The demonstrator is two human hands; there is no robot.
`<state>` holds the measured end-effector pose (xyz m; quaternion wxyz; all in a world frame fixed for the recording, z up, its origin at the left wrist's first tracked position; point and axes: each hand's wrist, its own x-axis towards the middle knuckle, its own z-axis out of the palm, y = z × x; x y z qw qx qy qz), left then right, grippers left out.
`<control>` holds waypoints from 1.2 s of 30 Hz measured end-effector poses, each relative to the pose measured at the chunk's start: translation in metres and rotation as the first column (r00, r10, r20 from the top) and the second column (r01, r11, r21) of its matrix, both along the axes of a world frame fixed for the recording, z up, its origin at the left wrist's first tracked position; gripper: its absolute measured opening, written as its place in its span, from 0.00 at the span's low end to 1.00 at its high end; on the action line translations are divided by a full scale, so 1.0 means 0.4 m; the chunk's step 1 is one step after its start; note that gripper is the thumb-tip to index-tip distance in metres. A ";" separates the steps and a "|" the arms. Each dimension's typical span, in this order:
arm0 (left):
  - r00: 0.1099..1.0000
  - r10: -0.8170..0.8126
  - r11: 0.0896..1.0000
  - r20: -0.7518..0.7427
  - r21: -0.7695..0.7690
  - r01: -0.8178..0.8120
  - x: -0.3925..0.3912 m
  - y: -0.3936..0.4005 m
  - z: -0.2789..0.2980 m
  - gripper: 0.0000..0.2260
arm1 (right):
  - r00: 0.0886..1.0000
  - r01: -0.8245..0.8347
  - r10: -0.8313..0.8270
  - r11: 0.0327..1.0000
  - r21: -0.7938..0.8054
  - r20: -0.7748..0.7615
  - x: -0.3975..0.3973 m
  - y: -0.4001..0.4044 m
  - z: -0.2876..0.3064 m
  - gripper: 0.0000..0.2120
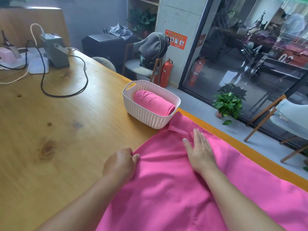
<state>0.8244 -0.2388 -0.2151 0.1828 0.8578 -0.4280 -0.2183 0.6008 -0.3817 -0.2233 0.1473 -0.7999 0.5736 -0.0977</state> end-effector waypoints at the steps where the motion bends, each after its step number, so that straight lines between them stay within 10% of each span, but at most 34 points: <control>1: 1.000 0.006 1.000 0.006 0.000 -0.006 0.000 0.000 -0.002 0.13 | 0.997 0.020 -0.014 0.997 -0.080 0.082 -0.015 0.024 0.019 0.37; 4: 1.000 -0.002 1.000 0.020 -0.002 0.002 0.000 -0.001 -0.005 0.12 | 0.971 0.209 -0.184 0.964 -0.167 0.152 -0.124 0.103 0.040 0.33; 7: 0.999 -0.004 1.000 0.051 0.016 0.003 -0.008 -0.005 0.000 0.12 | 0.931 0.338 -0.339 0.941 -0.030 -0.138 -0.257 0.143 -0.010 0.32; 21: 0.994 0.013 1.000 -0.109 0.017 -0.011 -0.026 0.030 0.020 0.16 | 0.930 0.301 -0.280 0.952 0.057 -0.237 -0.307 0.152 0.013 0.35; 28: 0.980 -0.075 0.991 -0.182 0.096 0.093 0.029 0.092 0.062 0.13 | 0.947 -0.320 0.320 0.947 0.020 -0.027 0.127 0.250 0.052 0.26; 36: 0.965 -0.113 0.991 -0.236 0.046 0.127 0.081 0.141 0.088 0.13 | 0.916 -0.314 0.354 0.925 0.215 -0.187 0.225 0.187 0.004 0.28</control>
